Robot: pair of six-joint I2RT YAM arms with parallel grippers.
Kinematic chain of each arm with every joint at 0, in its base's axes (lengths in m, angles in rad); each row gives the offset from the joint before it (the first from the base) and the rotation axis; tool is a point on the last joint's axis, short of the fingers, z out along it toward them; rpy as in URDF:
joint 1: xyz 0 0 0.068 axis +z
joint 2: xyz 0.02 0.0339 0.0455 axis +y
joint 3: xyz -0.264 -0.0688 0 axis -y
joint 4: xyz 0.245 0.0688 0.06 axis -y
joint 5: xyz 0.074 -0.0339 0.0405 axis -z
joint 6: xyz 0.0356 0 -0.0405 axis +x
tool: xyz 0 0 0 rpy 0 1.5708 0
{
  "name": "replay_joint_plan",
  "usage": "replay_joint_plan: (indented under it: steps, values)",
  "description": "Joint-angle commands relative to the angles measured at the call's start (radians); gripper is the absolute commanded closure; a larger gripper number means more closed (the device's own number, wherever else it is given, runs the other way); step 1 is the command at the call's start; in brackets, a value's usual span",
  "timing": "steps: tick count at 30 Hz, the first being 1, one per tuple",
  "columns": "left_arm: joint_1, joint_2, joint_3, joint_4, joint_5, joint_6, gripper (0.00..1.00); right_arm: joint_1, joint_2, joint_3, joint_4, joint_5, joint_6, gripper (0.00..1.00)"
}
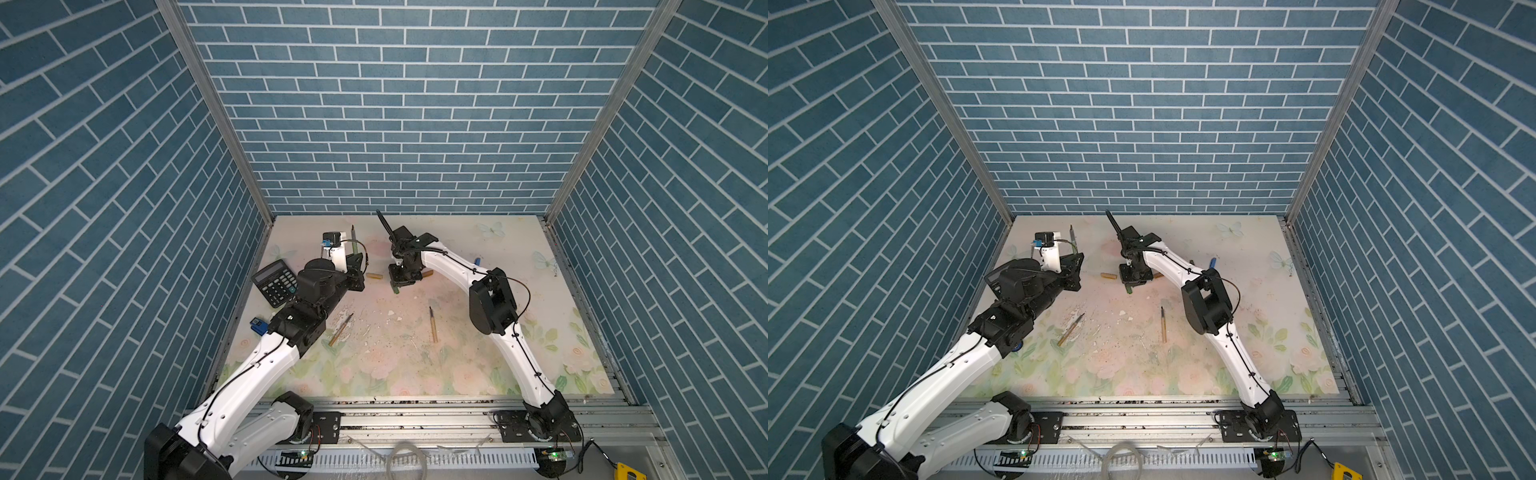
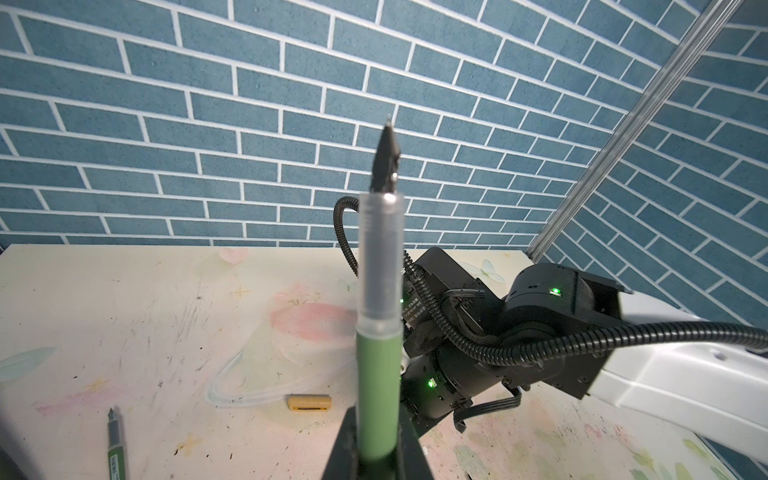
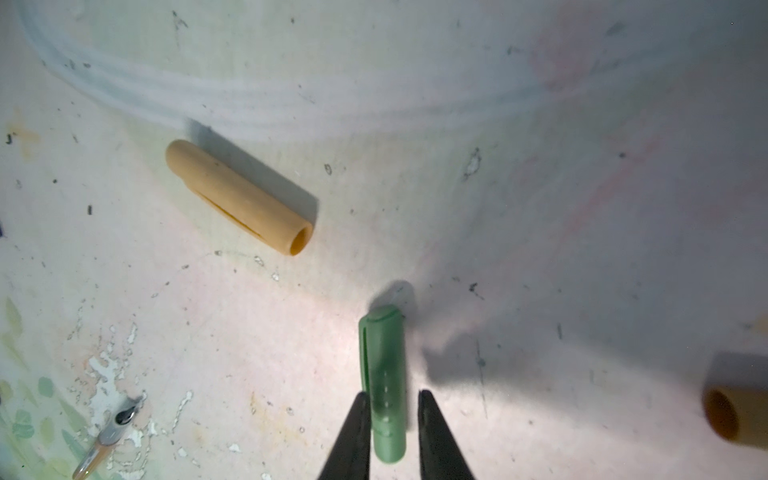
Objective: Insert the pens into the pen caps
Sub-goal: 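Lower the right gripper and close it on the green cap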
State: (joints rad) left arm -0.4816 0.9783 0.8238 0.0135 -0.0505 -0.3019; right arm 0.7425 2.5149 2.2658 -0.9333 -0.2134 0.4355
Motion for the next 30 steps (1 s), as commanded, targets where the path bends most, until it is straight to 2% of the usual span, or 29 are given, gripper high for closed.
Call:
replay_joint_plan:
  steps: [1,18,30]
  values:
    - [0.007,0.002,0.006,0.013,0.011,0.006,1.0,0.008,0.038,0.032,-0.048,0.025,-0.041,0.78]
    - [0.008,0.003,0.006,0.009,0.004,0.014,1.0,0.056,0.083,0.073,-0.053,0.12,-0.032,0.83]
    - [0.011,-0.003,0.005,0.011,0.002,0.021,1.0,0.051,-0.162,-0.187,0.211,0.108,0.032,0.86]
